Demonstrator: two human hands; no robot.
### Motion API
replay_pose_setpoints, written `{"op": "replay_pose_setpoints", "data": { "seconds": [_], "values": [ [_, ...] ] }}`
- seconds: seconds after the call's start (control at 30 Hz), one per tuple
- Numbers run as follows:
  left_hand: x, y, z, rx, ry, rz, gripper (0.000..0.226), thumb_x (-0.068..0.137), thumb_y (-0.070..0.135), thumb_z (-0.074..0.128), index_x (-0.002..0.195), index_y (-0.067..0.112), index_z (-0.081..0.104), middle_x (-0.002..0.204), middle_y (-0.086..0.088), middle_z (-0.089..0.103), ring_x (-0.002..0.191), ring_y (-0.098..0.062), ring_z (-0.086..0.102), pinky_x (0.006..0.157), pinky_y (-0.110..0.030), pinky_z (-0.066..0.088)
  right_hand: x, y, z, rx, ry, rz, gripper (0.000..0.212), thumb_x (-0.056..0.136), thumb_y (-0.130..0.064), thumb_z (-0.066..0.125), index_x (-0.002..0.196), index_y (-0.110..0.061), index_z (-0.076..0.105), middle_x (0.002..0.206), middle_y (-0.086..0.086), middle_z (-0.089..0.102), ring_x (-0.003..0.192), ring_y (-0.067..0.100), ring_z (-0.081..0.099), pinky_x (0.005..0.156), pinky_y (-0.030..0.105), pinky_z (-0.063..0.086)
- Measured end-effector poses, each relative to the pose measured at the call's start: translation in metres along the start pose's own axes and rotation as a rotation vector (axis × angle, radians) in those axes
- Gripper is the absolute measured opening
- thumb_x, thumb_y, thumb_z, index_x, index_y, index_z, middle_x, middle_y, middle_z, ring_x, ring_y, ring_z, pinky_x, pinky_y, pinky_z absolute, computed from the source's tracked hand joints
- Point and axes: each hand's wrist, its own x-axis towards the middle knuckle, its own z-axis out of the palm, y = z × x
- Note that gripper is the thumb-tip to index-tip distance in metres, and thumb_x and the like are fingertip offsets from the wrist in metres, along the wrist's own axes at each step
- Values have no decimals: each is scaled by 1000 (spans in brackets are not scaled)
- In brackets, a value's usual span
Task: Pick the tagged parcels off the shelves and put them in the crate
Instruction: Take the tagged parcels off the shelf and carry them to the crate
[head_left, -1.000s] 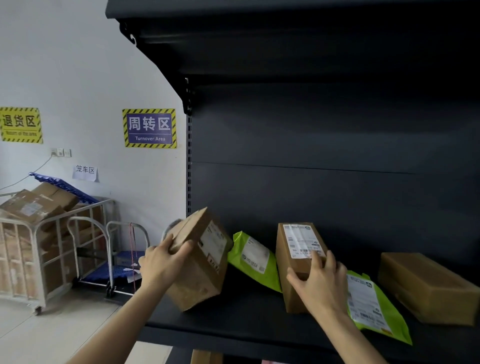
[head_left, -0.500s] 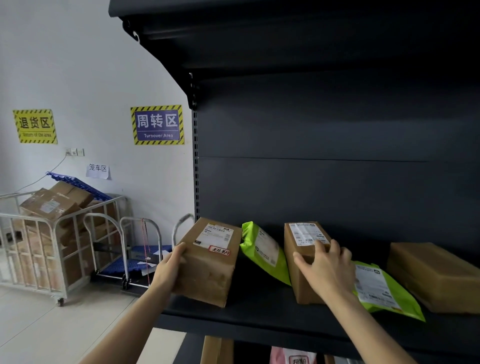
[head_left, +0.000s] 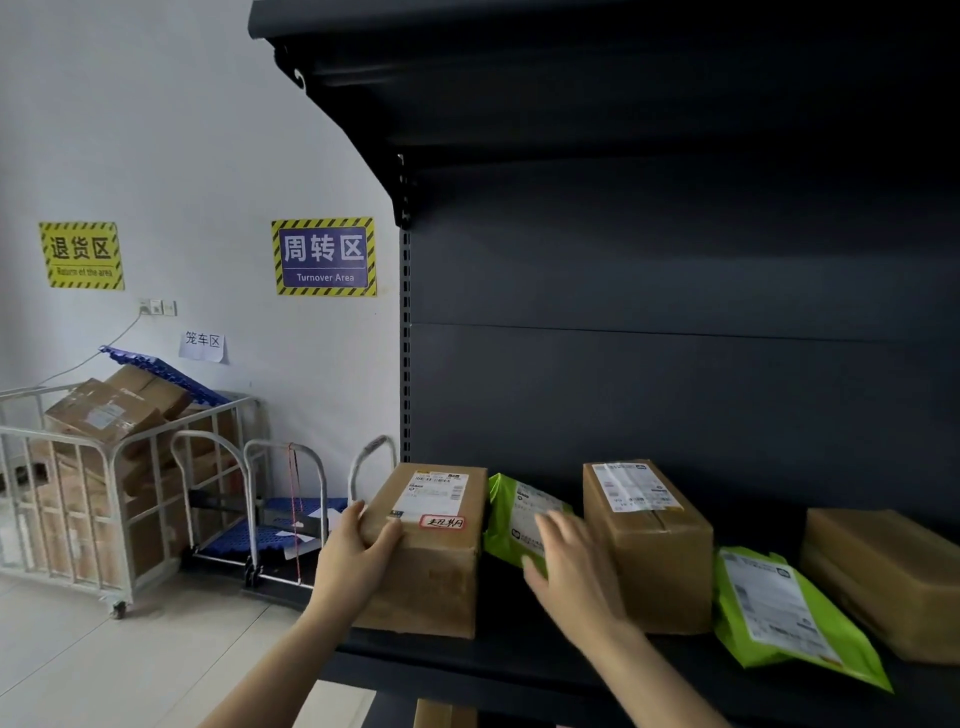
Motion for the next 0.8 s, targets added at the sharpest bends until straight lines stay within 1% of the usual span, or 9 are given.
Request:
{"op": "replay_pose_setpoints", "data": {
  "seconds": [0.1, 0.23, 0.3, 0.4, 0.47, 0.53, 0.6, 0.7, 0.8],
  "values": [
    [4, -4, -2, -7, -19, 8, 63, 89, 37, 60, 142, 16, 34, 133, -11, 53, 104, -22, 52, 85, -33, 42, 12, -2, 26, -40, -104, 5, 62, 91, -30, 53, 145, -15, 26, 151, 1, 30, 140, 16, 24, 114, 26, 19],
    [9, -9, -9, 12, -17, 42, 58, 89, 37, 60, 140, 20, 39, 133, -7, 54, 114, -23, 53, 92, -34, 42, 25, 0, 51, -130, -177, -1, 65, 91, -5, 44, 148, -11, 14, 157, 4, 13, 145, 20, 9, 118, 30, 12],
    [10, -9, -11, 20, -20, 80, 50, 90, 35, 59, 137, 24, 46, 129, -6, 58, 105, -17, 53, 87, -30, 42, 27, 0, 52, -143, -158, 24, 59, 91, 1, 41, 146, -9, 22, 155, 7, 22, 144, 21, 18, 117, 29, 18],
    [13, -10, -14, 37, -22, 111, 38, 91, 30, 58, 127, 20, 58, 124, -6, 63, 98, -11, 51, 84, -25, 39, 17, -4, 48, -178, -26, -15, 55, 51, -4, 85, 104, 1, 68, 107, 17, 68, 102, 25, 66, 85, 25, 54],
    [15, -10, -15, 45, -15, 105, 37, 92, 31, 57, 126, 19, 59, 125, -5, 63, 105, -15, 54, 85, -26, 38, 2, -9, 46, -256, 15, -63, 55, 21, -5, 90, 72, -1, 74, 74, 11, 72, 71, 21, 71, 58, 25, 58],
    [15, -9, -14, 40, -14, 84, 39, 92, 32, 56, 129, 19, 57, 126, -5, 62, 113, -20, 55, 88, -28, 39, -13, -13, 47, -265, -19, -53, 50, 20, -6, 88, 68, -1, 74, 70, 11, 71, 66, 22, 70, 53, 26, 57],
    [15, -8, -14, 43, -8, 73, 40, 93, 33, 55, 131, 19, 55, 126, -6, 62, 115, -22, 54, 88, -29, 39, -22, -15, 41, -267, -131, -2, 49, 31, -10, 88, 76, -1, 74, 82, 12, 71, 77, 25, 70, 60, 26, 58],
    [15, -8, -13, 56, -9, 77, 42, 93, 34, 53, 133, 19, 53, 128, -6, 60, 116, -23, 54, 91, -31, 39, -22, -14, 37, -205, -267, 20, 48, 81, -12, 55, 129, -6, 50, 139, 12, 44, 131, 23, 38, 105, 30, 38],
    [15, -10, -14, 49, -21, 74, 45, 93, 35, 53, 136, 20, 50, 131, -7, 59, 118, -23, 52, 94, -33, 39, -14, -19, 30, 29, -316, 119, 45, 88, -14, 45, 133, -13, 46, 144, 4, 39, 135, 20, 32, 110, 30, 31]
  ]
}}
